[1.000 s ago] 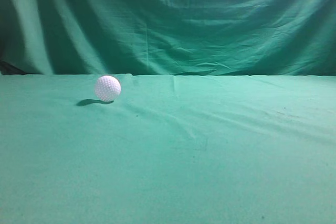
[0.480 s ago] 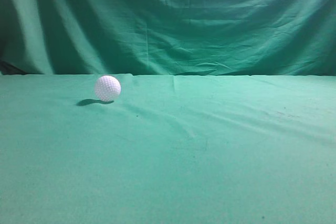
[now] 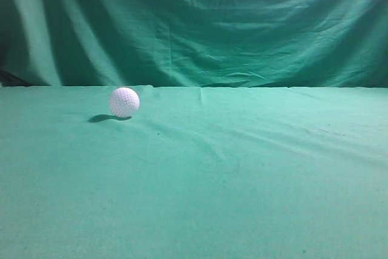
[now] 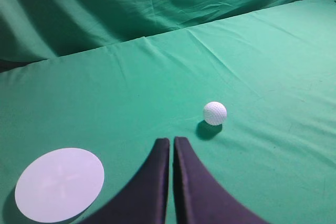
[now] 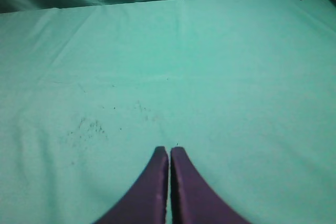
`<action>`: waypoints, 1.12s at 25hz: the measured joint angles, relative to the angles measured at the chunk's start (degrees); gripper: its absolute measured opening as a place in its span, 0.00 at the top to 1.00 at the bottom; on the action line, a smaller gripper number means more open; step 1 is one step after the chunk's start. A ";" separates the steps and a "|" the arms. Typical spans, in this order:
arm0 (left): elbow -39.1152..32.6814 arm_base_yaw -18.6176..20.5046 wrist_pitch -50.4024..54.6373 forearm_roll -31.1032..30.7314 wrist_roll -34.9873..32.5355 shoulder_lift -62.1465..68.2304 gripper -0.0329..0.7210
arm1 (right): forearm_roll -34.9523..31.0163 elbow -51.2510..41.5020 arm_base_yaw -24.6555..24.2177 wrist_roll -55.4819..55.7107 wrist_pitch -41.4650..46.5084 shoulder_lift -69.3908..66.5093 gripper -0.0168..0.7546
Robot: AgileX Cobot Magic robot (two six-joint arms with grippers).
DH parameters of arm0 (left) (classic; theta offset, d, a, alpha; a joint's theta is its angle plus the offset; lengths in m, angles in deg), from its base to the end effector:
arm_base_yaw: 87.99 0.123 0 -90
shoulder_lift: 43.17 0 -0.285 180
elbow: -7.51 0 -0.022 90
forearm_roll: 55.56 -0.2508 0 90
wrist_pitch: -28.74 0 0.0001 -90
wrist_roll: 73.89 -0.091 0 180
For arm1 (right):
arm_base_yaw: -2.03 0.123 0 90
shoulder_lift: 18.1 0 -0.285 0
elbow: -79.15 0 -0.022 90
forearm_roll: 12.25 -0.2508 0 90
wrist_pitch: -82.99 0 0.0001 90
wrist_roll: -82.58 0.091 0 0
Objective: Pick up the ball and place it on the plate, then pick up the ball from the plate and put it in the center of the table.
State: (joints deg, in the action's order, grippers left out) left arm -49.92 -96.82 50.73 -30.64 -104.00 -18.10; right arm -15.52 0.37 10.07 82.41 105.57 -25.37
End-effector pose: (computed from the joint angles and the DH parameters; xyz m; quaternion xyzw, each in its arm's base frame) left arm 0.0722 -0.0258 0.2786 0.1548 0.7641 -0.0728 0.6220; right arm 0.0514 0.0093 0.1692 -0.0432 0.8109 0.0642 0.5801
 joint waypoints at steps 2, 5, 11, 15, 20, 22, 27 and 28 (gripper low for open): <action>0.00 0.00 0.00 0.00 0.00 0.00 0.96 | 0.00 0.00 0.00 0.00 0.00 0.00 0.98; 0.00 0.00 0.00 0.00 0.00 0.00 0.96 | 0.00 0.00 0.00 0.00 0.00 0.00 0.98; 0.00 0.00 0.00 0.00 0.00 -0.68 0.96 | 0.00 0.00 0.00 0.00 0.00 0.00 0.98; 0.00 0.00 0.00 -0.11 0.00 -6.32 0.96 | 0.00 0.00 0.00 0.00 0.00 0.00 0.98; -0.13 0.11 0.12 -3.39 0.00 -15.97 0.96 | 0.00 0.00 0.00 0.00 0.00 0.00 0.98; -1.74 1.24 0.00 -4.74 0.21 -17.85 0.96 | 0.00 0.00 0.00 0.00 0.00 0.00 0.98; -8.14 3.14 0.12 -7.10 1.33 -18.06 0.96 | 0.00 0.00 0.00 0.00 0.11 0.00 0.98; -9.76 3.14 0.00 -7.72 1.46 -18.06 0.96 | 0.00 0.00 0.00 0.00 0.11 0.00 0.98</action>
State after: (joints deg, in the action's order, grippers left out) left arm -59.68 -93.68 50.74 -38.35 -102.54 -36.17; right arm -15.52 0.37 10.07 82.41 105.67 -25.37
